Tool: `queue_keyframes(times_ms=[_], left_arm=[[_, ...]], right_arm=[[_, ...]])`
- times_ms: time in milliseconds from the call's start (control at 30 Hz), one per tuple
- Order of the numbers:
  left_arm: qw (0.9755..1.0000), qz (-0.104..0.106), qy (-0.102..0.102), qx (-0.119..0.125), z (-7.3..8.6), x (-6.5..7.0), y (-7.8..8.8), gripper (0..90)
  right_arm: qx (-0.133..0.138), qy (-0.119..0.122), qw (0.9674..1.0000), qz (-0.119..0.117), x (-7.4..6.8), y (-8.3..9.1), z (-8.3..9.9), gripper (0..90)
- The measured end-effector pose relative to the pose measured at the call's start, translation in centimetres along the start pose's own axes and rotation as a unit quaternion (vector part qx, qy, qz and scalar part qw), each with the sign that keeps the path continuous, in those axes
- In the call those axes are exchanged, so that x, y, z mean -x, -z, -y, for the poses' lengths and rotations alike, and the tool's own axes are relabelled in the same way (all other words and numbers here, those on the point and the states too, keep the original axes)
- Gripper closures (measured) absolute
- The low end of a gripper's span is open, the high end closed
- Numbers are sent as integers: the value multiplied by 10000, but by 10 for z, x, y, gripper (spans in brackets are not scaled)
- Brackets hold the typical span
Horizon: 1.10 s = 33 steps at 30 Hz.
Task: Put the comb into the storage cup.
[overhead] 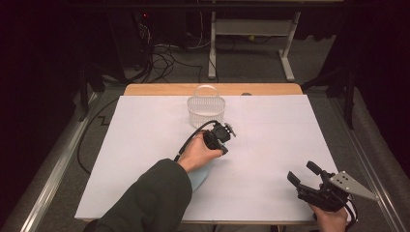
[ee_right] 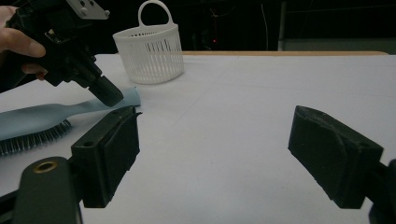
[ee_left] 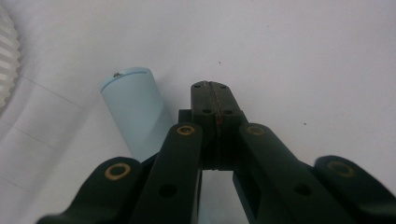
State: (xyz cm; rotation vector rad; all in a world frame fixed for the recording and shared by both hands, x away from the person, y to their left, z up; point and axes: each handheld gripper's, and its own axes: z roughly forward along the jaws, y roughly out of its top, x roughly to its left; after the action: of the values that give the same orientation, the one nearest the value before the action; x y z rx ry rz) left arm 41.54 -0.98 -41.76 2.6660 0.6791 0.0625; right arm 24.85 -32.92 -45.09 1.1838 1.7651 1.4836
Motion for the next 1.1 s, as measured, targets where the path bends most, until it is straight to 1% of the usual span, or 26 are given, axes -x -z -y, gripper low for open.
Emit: queue_keyframes(times_ms=[233, 300, 333, 367, 433, 600, 700, 767, 933, 1100], left_arm=[[9999, -34, 39, -95, 1, -5, -5, 900], [9999, -58, 134, -93, 1, -9, -6, 900], [9998, 1, 190, -87, 2, -11, -6, 900], [9998, 22, 202, -76, 2, -12, -6, 900], [9998, -6, 201, -82, 2, -12, -6, 900], [9998, 19, 176, -104, 3, -13, -8, 900], [9998, -26, 178, -124, 4, -13, -8, 900], [9997, -20, 211, -97, 5, -15, -8, 900], [9995, -63, 262, -142, 11, -20, -8, 900], [9992, -81, 365, -148, 16, -25, -7, 900]], right_arm=[[-16, 23, 10000, -13, 0, -1, 0, 171], [-24, 23, 10000, -18, 0, -1, 0, 172], [-26, 24, 10000, -21, 0, -1, 0, 171], [-24, 24, 10000, -22, 0, -1, 0, 171], [-23, 25, 10000, -23, 0, -1, 0, 171], [-21, 38, 10000, -39, -1, -1, 0, 171], [-27, 40, 10000, -38, 0, -1, 0, 171], [-21, 42, 10000, -37, 0, 0, 0, 172], [-23, 47, 10000, -37, 0, -1, 0, 172], [-24, 50, 10000, -37, -1, -1, 0, 171]])
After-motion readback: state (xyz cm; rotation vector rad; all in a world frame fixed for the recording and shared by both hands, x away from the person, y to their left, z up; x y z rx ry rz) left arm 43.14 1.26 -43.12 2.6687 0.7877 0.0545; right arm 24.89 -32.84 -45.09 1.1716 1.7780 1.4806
